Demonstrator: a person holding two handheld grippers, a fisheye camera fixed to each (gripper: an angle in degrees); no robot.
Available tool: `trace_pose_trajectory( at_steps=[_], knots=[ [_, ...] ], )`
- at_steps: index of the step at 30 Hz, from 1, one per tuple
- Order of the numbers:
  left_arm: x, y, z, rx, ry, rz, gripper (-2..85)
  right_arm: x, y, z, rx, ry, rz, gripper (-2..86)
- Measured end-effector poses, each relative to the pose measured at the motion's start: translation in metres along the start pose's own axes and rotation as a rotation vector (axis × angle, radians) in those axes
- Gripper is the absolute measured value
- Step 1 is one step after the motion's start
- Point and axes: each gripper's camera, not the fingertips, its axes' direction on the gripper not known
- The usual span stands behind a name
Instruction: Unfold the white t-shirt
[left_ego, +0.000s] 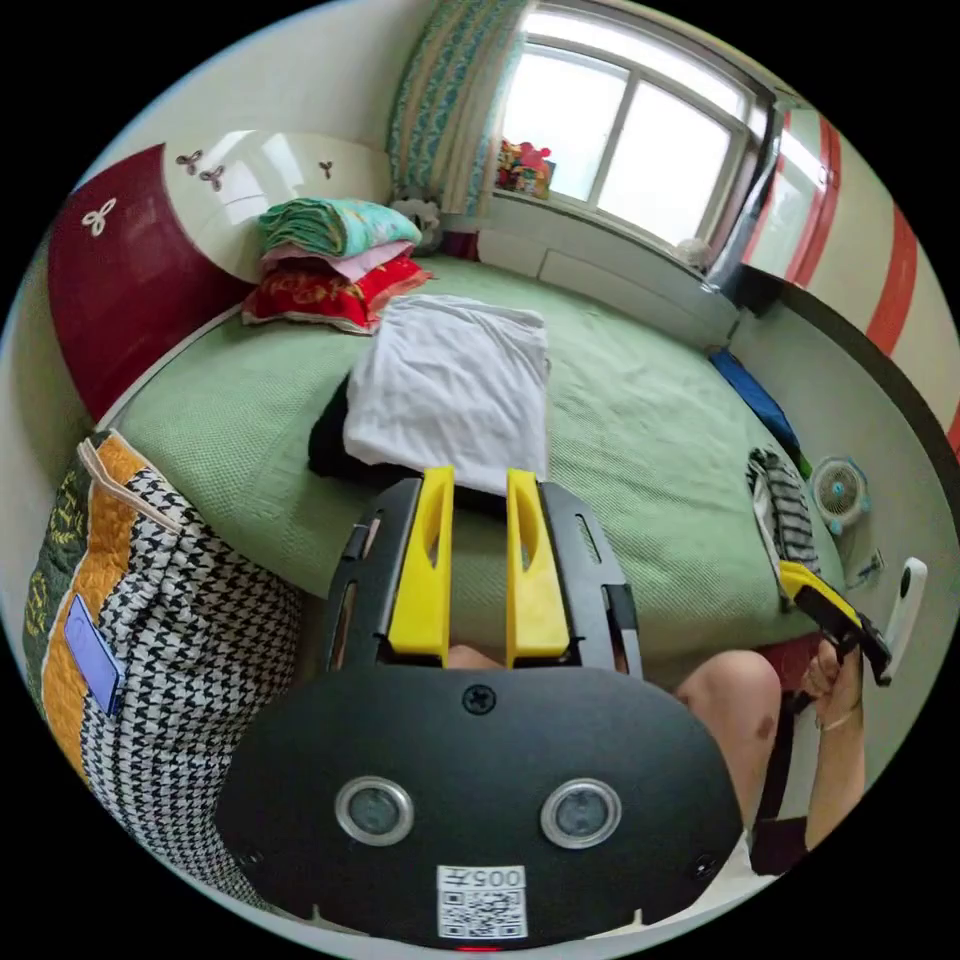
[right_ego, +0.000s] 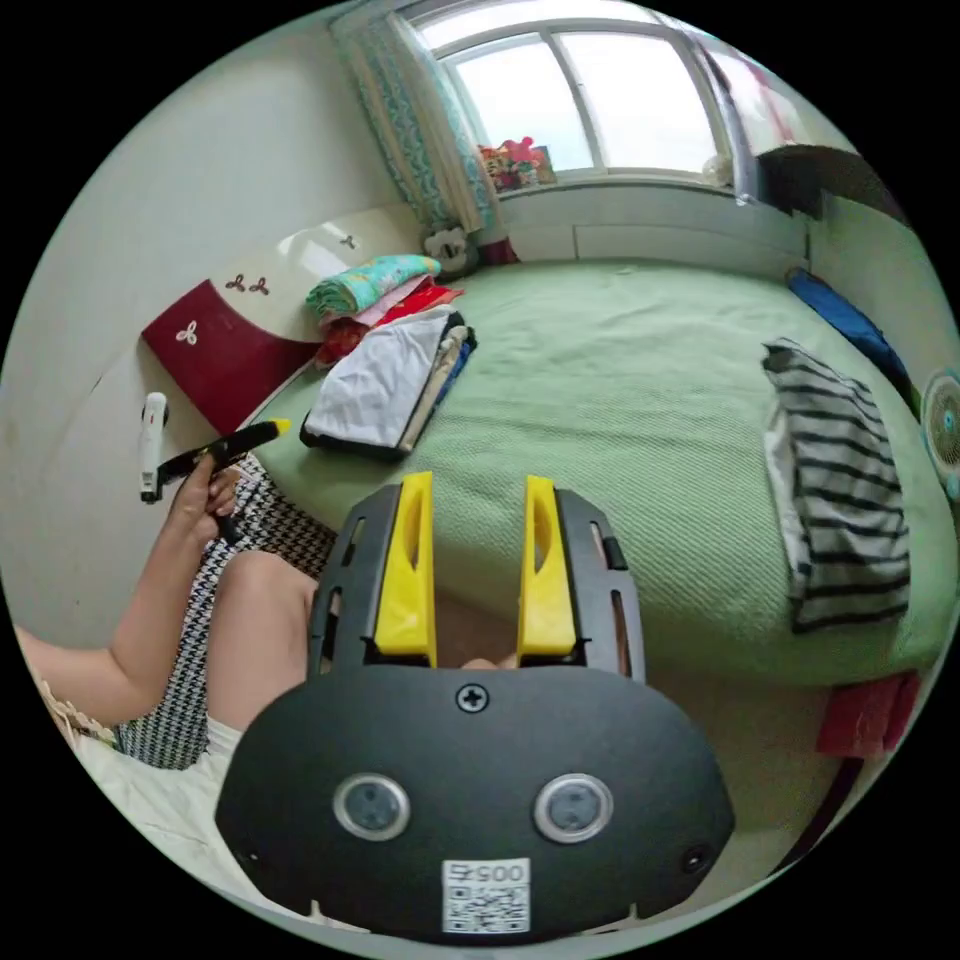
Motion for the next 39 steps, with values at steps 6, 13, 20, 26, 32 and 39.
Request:
trace_pose_trajectory(
  at_steps=[6,13,20,26,32,39],
  knots=[
    [-0.081,-0.044,0.020,0.132,-0.120,-0.146,8.3,-0.103,-0.050,0.100,-0.057,-0.191,-0.126,13.9],
    [-0.133,-0.044,0.032,0.187,-0.149,-0.245,7.8,-0.191,-0.096,0.193,-0.124,-0.165,-0.322,13.8],
    [-0.174,-0.062,0.032,0.169,-0.181,-0.337,7.8,-0.275,-0.123,0.278,-0.191,-0.078,-0.477,13.5],
    [-0.198,-0.066,0.029,0.146,-0.138,-0.342,7.6,-0.326,-0.135,0.356,-0.279,0.062,-0.556,11.5],
    [-0.206,-0.078,0.033,0.088,-0.129,-0.270,7.1,-0.330,-0.151,0.362,-0.201,0.057,-0.528,0.6],
    [-0.203,-0.092,0.041,0.057,0.011,-0.173,7.1,-0.264,-0.197,0.333,-0.069,-0.022,-0.240,0.9]
  ],
)
